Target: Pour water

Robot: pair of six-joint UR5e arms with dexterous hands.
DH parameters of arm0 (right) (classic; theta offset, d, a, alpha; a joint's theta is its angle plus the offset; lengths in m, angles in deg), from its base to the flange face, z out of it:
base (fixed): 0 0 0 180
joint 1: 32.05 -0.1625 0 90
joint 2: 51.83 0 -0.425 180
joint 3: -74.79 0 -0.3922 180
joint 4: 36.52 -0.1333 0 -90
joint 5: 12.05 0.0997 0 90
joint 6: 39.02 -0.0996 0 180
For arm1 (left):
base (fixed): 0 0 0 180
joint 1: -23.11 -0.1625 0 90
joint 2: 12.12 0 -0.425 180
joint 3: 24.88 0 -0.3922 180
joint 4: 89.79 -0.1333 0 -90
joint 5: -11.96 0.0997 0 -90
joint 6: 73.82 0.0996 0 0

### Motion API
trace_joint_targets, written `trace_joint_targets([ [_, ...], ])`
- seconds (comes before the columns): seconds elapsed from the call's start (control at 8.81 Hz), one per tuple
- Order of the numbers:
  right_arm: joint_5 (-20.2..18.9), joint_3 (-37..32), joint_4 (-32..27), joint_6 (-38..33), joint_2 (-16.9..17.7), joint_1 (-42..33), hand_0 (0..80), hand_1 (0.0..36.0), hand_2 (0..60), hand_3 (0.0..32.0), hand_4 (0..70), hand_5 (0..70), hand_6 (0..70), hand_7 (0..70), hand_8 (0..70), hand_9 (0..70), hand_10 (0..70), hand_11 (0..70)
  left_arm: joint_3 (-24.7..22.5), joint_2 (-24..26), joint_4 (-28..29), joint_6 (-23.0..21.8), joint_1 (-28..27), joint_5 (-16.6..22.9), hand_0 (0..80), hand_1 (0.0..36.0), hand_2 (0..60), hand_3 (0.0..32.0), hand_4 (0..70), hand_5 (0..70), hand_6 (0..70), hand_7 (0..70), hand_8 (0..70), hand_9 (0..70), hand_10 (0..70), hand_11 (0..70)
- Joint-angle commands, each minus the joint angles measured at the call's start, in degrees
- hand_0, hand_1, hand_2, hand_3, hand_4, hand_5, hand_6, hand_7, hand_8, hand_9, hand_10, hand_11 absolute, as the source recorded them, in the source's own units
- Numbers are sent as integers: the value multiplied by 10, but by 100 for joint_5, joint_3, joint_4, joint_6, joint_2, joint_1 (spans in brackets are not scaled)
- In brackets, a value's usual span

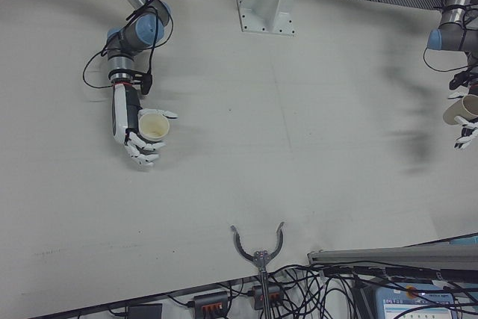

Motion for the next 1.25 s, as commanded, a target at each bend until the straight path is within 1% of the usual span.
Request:
trace_joint_targets([
  [0.0,-6,43,18,63,-186,14,535,130,125,0,373,448,462,664,366,515,254,381,-17,-29,29,0,0,0,475,74,275,0,700,700,201,220,111,144,102,147],
  [0.11,-41,121,26,63,-160,-169,541,136,131,0,373,460,473,664,368,514,253,379,-104,6,21,0,17,0,477,76,274,0,700,700,202,220,111,145,103,147],
  [0.23,-68,314,35,98,-116,-362,548,143,126,0,356,463,464,648,350,493,239,360,-210,24,21,26,9,9,475,78,283,0,700,700,203,222,112,145,102,147],
  [0.34,-77,559,105,142,-107,-555,560,154,115,0,340,463,448,632,323,461,213,324,-315,233,-127,35,-9,18,477,82,293,0,700,700,207,225,112,145,102,146],
  [0.45,-94,788,210,195,-107,-670,563,156,114,0,339,468,451,637,319,457,208,317,-351,679,-451,52,-61,26,480,88,307,0,700,700,211,229,112,145,99,144],
  [0.57,-181,921,220,300,-115,-776,563,157,116,0,340,473,456,639,319,456,208,318,-360,996,-637,70,-218,96,480,90,317,0,700,700,214,232,114,146,100,144],
  [0.68,-295,1026,220,388,-124,-890,566,159,115,0,336,477,458,634,316,450,200,306,-343,1504,-978,79,-559,114,479,88,318,0,700,700,212,231,111,143,99,143],
  [0.79,-305,1071,220,415,-142,-900,571,162,115,0,337,476,456,632,308,441,192,294,-290,2023,-1312,105,-1145,106,481,94,331,0,700,700,216,236,114,146,99,144],
  [0.91,-305,1124,228,441,-151,-900,578,167,107,0,341,478,448,615,286,414,171,266,-290,2437,-1559,305,-1586,106,480,95,340,0,700,700,217,237,115,149,101,146],
  [1.02,-314,1211,237,520,-151,-900,578,167,98,0,335,474,442,609,272,396,159,249,-281,3015,-1936,577,-1947,114,479,92,334,0,700,700,215,236,117,151,102,147],
  [1.14,-427,1203,237,607,-168,-909,572,155,66,0,317,469,438,595,256,370,156,243,-211,3447,-2157,780,-2421,114,478,93,342,0,700,700,218,240,118,153,101,146],
])
